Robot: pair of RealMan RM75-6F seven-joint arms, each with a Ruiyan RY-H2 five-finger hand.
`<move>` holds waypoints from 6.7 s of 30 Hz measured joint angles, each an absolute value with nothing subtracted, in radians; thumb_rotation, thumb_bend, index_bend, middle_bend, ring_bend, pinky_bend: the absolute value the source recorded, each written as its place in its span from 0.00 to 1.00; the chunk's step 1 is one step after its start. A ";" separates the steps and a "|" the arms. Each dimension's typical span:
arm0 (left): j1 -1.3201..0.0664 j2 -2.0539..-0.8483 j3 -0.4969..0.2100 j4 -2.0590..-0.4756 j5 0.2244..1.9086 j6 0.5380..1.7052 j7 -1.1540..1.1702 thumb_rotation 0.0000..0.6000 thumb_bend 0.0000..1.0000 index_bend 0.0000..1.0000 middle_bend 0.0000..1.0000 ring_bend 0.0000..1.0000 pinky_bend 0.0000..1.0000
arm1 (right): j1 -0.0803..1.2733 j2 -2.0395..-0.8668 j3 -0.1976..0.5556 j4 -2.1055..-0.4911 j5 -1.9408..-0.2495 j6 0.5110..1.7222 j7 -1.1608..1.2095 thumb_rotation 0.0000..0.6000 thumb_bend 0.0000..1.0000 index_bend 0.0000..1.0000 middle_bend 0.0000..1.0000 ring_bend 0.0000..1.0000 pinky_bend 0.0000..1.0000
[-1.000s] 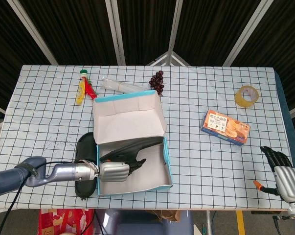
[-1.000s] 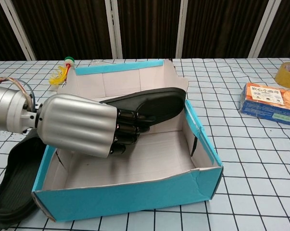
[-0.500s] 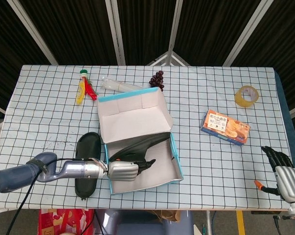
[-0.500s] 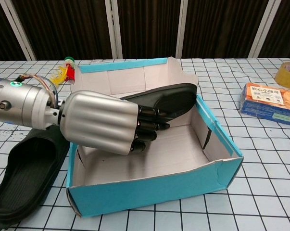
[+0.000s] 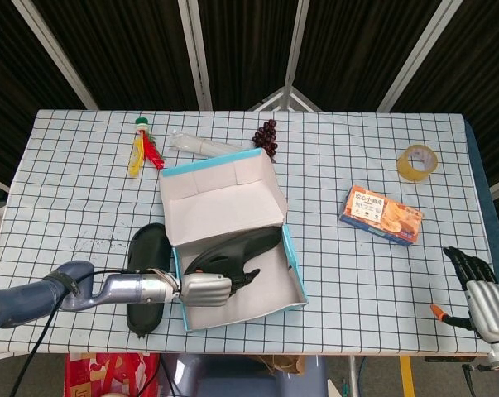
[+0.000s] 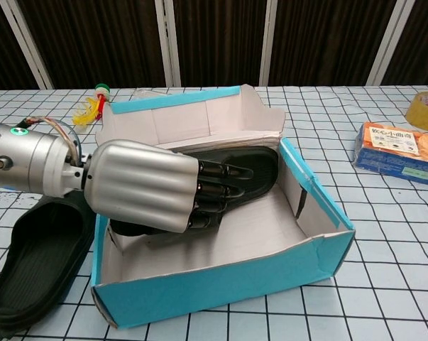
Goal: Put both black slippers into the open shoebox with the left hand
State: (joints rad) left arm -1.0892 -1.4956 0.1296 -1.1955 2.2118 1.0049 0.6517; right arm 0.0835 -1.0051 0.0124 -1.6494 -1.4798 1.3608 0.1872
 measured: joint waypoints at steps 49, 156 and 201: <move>-1.081 -1.388 0.067 -1.371 2.116 0.903 0.825 1.00 0.16 0.18 0.15 0.03 0.07 | 0.088 -1.001 0.014 -1.657 -1.466 1.339 0.177 1.00 0.22 0.01 0.07 0.10 0.07; -0.570 -1.223 0.042 -1.726 1.832 1.234 0.857 1.00 0.14 0.31 0.41 0.31 0.33 | 0.091 -0.994 0.009 -1.677 -1.457 1.323 0.157 1.00 0.22 0.01 0.07 0.10 0.07; -0.558 -1.503 -0.062 -1.443 1.581 1.159 0.680 1.00 0.17 0.33 0.50 0.39 0.40 | 0.097 -0.994 0.010 -1.671 -1.448 1.307 0.161 1.00 0.22 0.01 0.07 0.10 0.07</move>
